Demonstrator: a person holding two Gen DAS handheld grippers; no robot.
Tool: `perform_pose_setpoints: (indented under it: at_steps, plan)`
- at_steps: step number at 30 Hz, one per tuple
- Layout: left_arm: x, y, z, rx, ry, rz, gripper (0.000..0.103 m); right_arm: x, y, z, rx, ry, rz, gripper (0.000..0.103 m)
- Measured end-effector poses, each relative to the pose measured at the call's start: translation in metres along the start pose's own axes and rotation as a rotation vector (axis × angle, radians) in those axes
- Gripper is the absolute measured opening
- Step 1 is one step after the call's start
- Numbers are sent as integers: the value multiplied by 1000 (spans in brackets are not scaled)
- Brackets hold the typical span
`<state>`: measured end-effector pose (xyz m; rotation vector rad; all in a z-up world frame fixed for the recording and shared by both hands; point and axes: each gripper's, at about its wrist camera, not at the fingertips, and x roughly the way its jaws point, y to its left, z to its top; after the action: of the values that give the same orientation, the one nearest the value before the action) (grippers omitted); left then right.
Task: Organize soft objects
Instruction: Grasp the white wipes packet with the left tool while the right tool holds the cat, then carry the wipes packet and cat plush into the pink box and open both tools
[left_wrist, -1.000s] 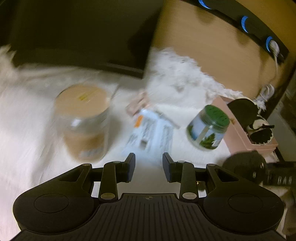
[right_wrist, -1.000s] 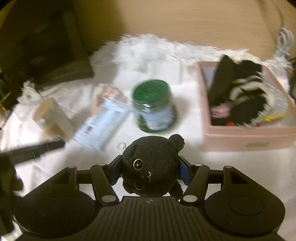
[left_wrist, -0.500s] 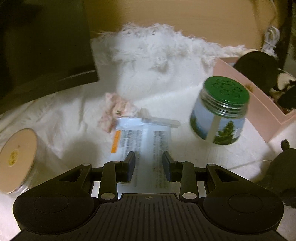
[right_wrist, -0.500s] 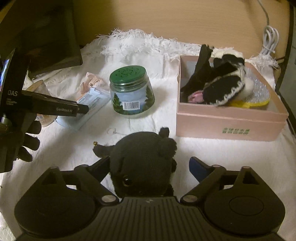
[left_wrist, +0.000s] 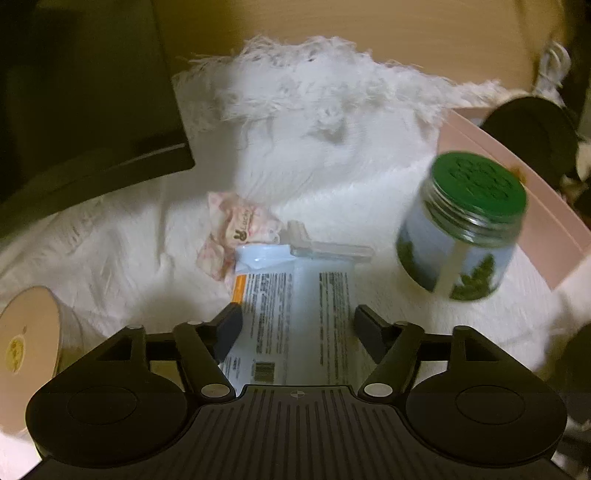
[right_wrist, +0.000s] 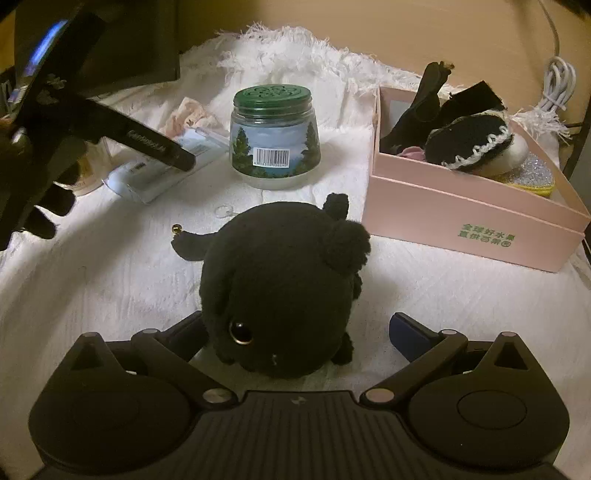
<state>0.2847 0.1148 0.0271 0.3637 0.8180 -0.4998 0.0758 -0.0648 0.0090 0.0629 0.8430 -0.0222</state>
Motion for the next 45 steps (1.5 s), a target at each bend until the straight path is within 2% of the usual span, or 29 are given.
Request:
perform_pose_setpoints:
  at_steps: [7, 11, 13, 15, 19, 21, 23, 27, 29, 32, 37, 42, 45]
  plan:
    - [19, 8, 10, -44, 42, -24, 88, 0, -2, 0, -6, -8, 9, 103]
    - [21, 5, 9, -34, 48, -21, 88, 1, -3, -1, -34, -2, 27, 103]
    - [20, 6, 10, -36, 59, -32, 82, 0, -5, 2, -54, 27, 49, 103]
    - [17, 6, 11, -33, 71, -34, 81, -2, -8, 8, -46, 48, 61, 103]
    - [1, 7, -2, -63, 84, -69, 80, -25, -5, 18, -66, -26, 73, 103]
    - [-11, 3, -15, -70, 86, -80, 80, -28, -1, 23, -87, -30, 80, 103]
    - [-24, 1, -26, -85, 88, -94, 80, -22, 4, 27, -109, 0, 74, 99]
    - [-45, -2, -45, -107, 110, -88, 79, -11, 10, 31, -142, 63, 52, 68]
    - [-56, -4, -52, -105, 111, -71, 79, -13, 12, 34, -154, 66, 48, 67]
    - [-72, -3, -57, -125, 90, -57, 79, -25, 16, 41, -186, 43, 51, 67]
    - [-94, 3, -51, -151, 29, -32, 79, -57, 19, 60, -231, -47, 59, 67]
    - [-121, 16, -46, -250, -63, -152, 79, -89, 16, 77, -260, -138, 30, 67]
    - [-136, 17, -38, -245, -104, -156, 79, -106, 6, 91, -245, -186, 14, 67]
